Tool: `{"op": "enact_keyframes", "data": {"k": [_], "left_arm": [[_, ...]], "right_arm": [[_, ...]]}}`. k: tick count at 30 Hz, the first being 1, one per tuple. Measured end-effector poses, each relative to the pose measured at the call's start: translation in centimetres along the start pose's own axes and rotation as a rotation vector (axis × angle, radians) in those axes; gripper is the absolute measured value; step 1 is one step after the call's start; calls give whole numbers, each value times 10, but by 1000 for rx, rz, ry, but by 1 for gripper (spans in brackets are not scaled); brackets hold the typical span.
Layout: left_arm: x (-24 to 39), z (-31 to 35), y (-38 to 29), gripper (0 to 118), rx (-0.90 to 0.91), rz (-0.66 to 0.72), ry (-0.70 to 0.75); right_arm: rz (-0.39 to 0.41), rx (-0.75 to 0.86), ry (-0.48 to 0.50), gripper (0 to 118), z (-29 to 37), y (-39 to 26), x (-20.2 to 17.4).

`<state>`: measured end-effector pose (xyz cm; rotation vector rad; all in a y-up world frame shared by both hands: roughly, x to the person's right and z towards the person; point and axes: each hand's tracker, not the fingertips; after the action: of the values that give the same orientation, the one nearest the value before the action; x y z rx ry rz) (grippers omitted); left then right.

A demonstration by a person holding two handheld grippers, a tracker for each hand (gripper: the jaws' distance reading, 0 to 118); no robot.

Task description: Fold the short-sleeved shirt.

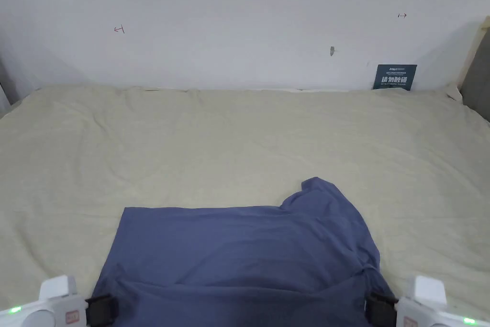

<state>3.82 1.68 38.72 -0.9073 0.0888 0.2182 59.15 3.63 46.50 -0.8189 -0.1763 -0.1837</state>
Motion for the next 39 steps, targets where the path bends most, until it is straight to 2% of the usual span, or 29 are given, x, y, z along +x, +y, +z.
{"op": "enact_keyframes", "data": {"k": [1, 7, 11, 12, 13, 14, 15, 16, 17, 18, 27, 32, 39], "left_arm": [[7, 14, 9, 104, 59, 8, -26], [63, 110, 60, 103, 439, -60, -129], [95, 142, 73, 103, 633, -125, -110], [102, 146, 73, 103, 680, -140, -111], [107, 150, 73, 97, 716, -143, -112], [111, 151, 72, 88, 739, -157, -124], [111, 146, 72, 73, 762, -165, -129], [115, 145, 70, 39, 773, -169, -130], [118, 144, 69, 12, 769, -174, -129], [121, 142, 68, 1, 769, -178, -126], [121, 93, 90, 0, 599, -238, -132], [103, 31, 136, 0, 413, -229, -142], [90, -61, 188, 0, 170, -206, -82]], "right_arm": [[3, 50, 9, 94, 11, 15, -2], [84, 401, 57, 94, 88, 83, -32], [120, 559, 64, 94, 123, 101, -53], [131, 591, 75, 91, 129, 104, -57], [137, 613, 72, 83, 131, 105, -60], [144, 629, 69, 70, 135, 105, -63], [148, 639, 60, 52, 137, 105, -67], [157, 650, 53, 25, 138, 104, -70], [163, 656, 46, 9, 136, 103, -73], [172, 664, 32, 4, 135, 102, -75], [164, 622, 54, 1, 105, 108, -73], [171, 589, 44, 1, 84, 120, -72], [153, 531, 45, 1, 34, 144, -70]]}}
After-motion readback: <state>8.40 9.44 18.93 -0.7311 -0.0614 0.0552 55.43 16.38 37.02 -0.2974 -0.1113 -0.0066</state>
